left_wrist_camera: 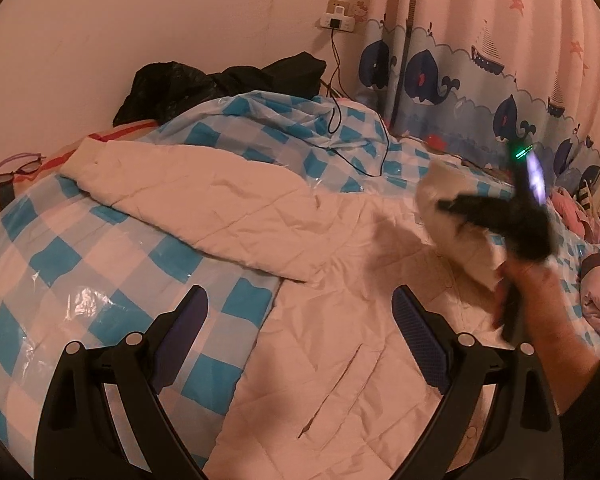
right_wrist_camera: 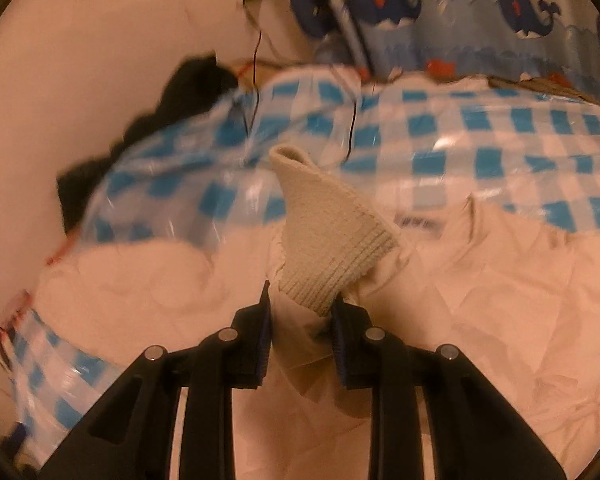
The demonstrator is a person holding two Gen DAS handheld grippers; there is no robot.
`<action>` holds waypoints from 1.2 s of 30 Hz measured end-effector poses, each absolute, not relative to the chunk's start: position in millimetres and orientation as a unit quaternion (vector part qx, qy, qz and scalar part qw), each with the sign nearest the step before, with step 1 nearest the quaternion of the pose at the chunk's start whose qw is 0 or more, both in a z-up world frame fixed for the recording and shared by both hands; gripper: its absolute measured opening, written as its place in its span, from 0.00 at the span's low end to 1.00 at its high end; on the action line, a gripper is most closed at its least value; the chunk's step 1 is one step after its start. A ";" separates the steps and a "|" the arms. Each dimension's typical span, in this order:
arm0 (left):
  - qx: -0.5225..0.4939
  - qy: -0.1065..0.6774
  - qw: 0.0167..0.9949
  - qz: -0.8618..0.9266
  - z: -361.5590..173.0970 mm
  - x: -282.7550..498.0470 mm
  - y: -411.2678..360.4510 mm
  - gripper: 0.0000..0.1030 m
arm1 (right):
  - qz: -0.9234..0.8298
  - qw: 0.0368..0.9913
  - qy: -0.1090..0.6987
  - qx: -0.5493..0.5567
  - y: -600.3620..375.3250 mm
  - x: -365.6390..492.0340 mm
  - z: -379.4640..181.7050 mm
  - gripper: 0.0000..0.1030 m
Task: Fold large clothes
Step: 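Carry the sleeve across the jacket body with the right gripper and release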
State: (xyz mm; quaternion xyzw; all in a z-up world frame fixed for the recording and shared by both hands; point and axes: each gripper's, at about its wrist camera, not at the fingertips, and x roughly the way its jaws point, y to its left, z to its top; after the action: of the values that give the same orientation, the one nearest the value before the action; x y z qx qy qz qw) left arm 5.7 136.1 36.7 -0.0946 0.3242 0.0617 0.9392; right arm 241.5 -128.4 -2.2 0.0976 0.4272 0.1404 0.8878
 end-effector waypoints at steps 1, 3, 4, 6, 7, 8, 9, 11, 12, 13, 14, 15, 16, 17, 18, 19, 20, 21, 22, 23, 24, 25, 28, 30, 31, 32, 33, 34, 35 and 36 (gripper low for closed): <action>-0.095 0.325 0.939 0.062 36.7 6.2 137.0 0.87 | 0.138 0.884 0.438 0.094 -120.5 242.8 -14.4 0.28; -0.093 0.325 0.939 0.063 36.7 5.9 137.6 0.87 | 0.132 0.871 0.464 0.092 -107.9 246.1 -40.1 0.35; -0.094 0.326 0.938 0.063 36.3 6.5 138.3 0.87 | 0.134 0.866 0.471 0.097 -103.4 248.4 -50.1 0.45; -0.094 0.328 0.938 0.062 35.4 6.6 138.2 0.87 | 0.149 0.839 0.511 0.110 -90.8 253.9 -76.8 0.55; -0.093 0.329 0.938 0.062 35.0 6.9 138.1 0.87 | 0.153 0.831 0.523 0.109 -85.9 254.7 -84.6 0.58; -0.092 0.331 0.937 0.063 34.5 7.4 137.7 0.87 | 0.158 0.829 0.526 0.102 -79.7 252.0 -88.0 0.62; -0.090 0.332 0.937 0.063 34.0 7.3 137.7 0.87 | 0.171 0.832 0.518 0.099 -76.1 247.3 -84.3 0.66; -0.089 0.335 0.936 0.065 32.8 7.9 137.8 0.87 | 0.210 0.842 0.485 0.109 -76.7 236.2 -67.9 0.66; -0.089 0.337 0.935 0.067 32.0 8.5 138.4 0.87 | 0.217 0.855 0.458 0.112 -83.0 230.3 -55.0 0.67; -0.090 0.338 0.935 0.068 31.4 9.0 139.1 0.87 | 0.213 0.864 0.441 0.115 -90.4 227.5 -46.7 0.69; -0.092 0.339 0.934 0.070 30.6 9.7 140.4 0.87 | 0.202 0.873 0.425 0.125 -101.7 226.4 -39.5 0.70; -0.094 0.340 0.933 0.072 29.9 10.3 141.7 0.87 | 0.176 0.883 0.411 0.141 -121.6 227.9 -34.2 0.71; -0.096 0.341 0.933 0.072 29.2 10.7 142.3 0.87 | 0.150 0.888 0.409 0.145 -133.9 230.2 -34.0 0.71; -0.098 0.342 0.932 0.073 28.1 11.8 142.9 0.87 | 0.127 0.890 0.413 0.147 -145.7 234.1 -36.3 0.71; -0.100 0.344 0.931 0.072 26.9 12.7 143.1 0.87 | 0.105 0.885 0.428 0.152 -159.6 240.0 -46.0 0.71; -0.101 0.347 0.930 0.071 25.6 14.3 142.4 0.87 | 0.091 0.879 0.443 0.150 -165.3 244.6 -54.8 0.72; -0.101 0.349 0.929 0.070 24.6 15.3 141.3 0.87 | 0.077 0.864 0.477 0.142 -168.6 252.2 -73.3 0.74; -0.100 0.350 0.929 0.069 23.9 16.2 140.1 0.87 | 0.079 0.844 0.513 0.135 -166.5 259.5 -90.9 0.77; -0.096 0.351 0.929 0.068 22.9 17.7 137.3 0.87 | 0.085 0.820 0.555 0.106 -159.9 264.2 -114.3 0.77; -0.092 0.352 0.929 0.068 22.0 18.8 134.6 0.87 | 0.090 0.829 0.546 0.080 -155.3 260.7 -114.0 0.77; -0.089 0.353 0.929 0.067 20.9 19.6 132.4 0.87 | 0.098 0.836 0.533 0.079 -155.1 256.9 -107.9 0.76; -0.086 0.354 0.929 0.067 19.9 19.9 130.3 0.87 | 0.108 0.839 0.525 0.094 -157.7 254.8 -103.2 0.76; -0.077 0.362 0.927 0.063 14.3 23.9 122.2 0.87 | 0.105 0.870 0.468 0.119 -182.7 240.6 -71.7 0.76; -0.070 0.365 0.926 0.062 11.7 26.2 116.5 0.87 | 0.060 0.890 0.440 0.107 -210.6 232.2 -54.5 0.77; -0.067 0.368 0.926 0.061 10.2 28.0 113.0 0.87 | 0.039 0.896 0.431 0.099 -222.9 230.2 -50.6 0.80; -0.065 0.369 0.925 0.059 9.9 28.7 110.7 0.87 | 0.011 0.901 0.425 0.090 -237.8 226.2 -48.8 0.83; -0.062 0.369 0.926 0.057 9.8 29.3 107.3 0.87 | -0.027 0.896 0.435 0.083 -259.8 227.7 -55.4 0.87; -0.059 0.369 0.926 0.055 9.6 29.7 103.6 0.87 | -0.043 0.883 0.459 0.085 -272.8 232.8 -66.4 0.88; -0.055 0.370 0.926 0.053 9.0 30.4 100.4 0.87 | -0.045 0.857 0.505 0.089 -286.9 239.9 -86.3 0.88; -0.052 0.371 0.926 0.051 8.3 31.4 97.9 0.87 | -0.029 0.835 0.542 0.088 -296.6 246.3 -107.3 0.88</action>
State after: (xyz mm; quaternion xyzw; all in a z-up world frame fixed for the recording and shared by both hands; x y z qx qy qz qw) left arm 31.4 97.9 8.3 -0.0519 0.3708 0.0511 0.9258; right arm 246.3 -296.6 -107.3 0.0882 0.5423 -0.0287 0.8351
